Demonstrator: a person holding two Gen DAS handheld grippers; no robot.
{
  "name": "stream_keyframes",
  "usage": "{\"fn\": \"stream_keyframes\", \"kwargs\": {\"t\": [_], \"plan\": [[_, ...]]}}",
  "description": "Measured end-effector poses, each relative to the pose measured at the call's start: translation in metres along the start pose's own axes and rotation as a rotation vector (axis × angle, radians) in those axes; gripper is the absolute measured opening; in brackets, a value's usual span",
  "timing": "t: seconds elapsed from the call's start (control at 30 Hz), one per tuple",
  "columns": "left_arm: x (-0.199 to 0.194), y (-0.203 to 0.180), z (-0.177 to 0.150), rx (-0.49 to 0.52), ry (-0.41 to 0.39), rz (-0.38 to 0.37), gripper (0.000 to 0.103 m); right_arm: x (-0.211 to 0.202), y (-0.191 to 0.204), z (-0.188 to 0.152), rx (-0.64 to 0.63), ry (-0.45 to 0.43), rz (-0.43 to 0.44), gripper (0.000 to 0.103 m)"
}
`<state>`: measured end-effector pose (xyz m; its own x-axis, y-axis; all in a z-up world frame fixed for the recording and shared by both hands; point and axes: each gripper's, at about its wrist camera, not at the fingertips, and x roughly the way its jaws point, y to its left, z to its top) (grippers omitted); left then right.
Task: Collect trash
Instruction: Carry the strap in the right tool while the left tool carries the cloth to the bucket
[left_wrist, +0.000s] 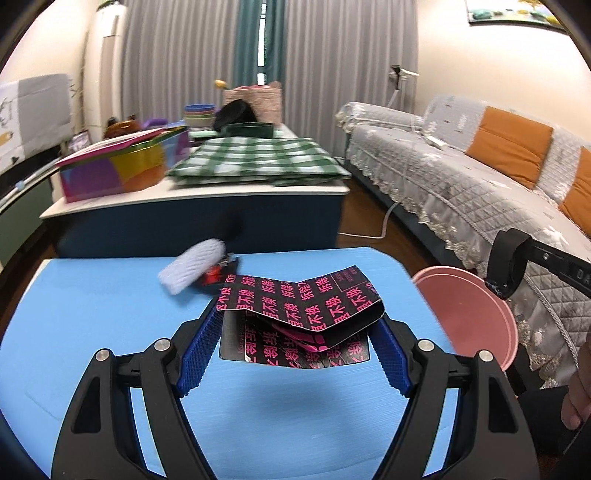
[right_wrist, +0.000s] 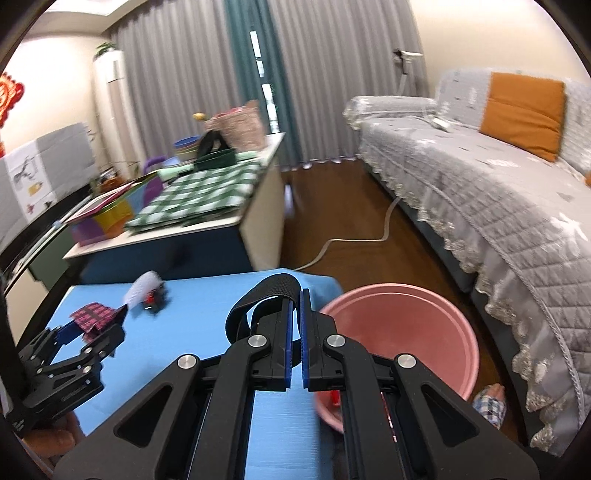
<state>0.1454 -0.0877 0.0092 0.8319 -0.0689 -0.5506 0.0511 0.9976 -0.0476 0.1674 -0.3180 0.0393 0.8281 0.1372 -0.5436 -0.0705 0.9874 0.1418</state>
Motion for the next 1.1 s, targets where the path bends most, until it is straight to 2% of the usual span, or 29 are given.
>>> {"fn": "stream_keyframes", "kwargs": {"t": [0.27,0.63,0.83,1.1], "plan": [[0.018,-0.057,0.002,0.066,-0.009,-0.100,0.074,0.001,-0.058,-0.001,0.058,-0.006,-0.106,0.004],[0.046,-0.140,-0.002,0.182,0.000,-0.254,0.074,0.003,-0.114,-0.006,0.128,0.002,-0.203,0.004],[0.059,-0.168,-0.011,0.219,0.023,-0.302,0.074,0.013,-0.131,-0.007,0.163,0.016,-0.221,0.004],[0.076,-0.180,-0.013,0.217,0.050,-0.324,0.074,0.024,-0.136,-0.008,0.173,0.029,-0.220,0.004]]}}
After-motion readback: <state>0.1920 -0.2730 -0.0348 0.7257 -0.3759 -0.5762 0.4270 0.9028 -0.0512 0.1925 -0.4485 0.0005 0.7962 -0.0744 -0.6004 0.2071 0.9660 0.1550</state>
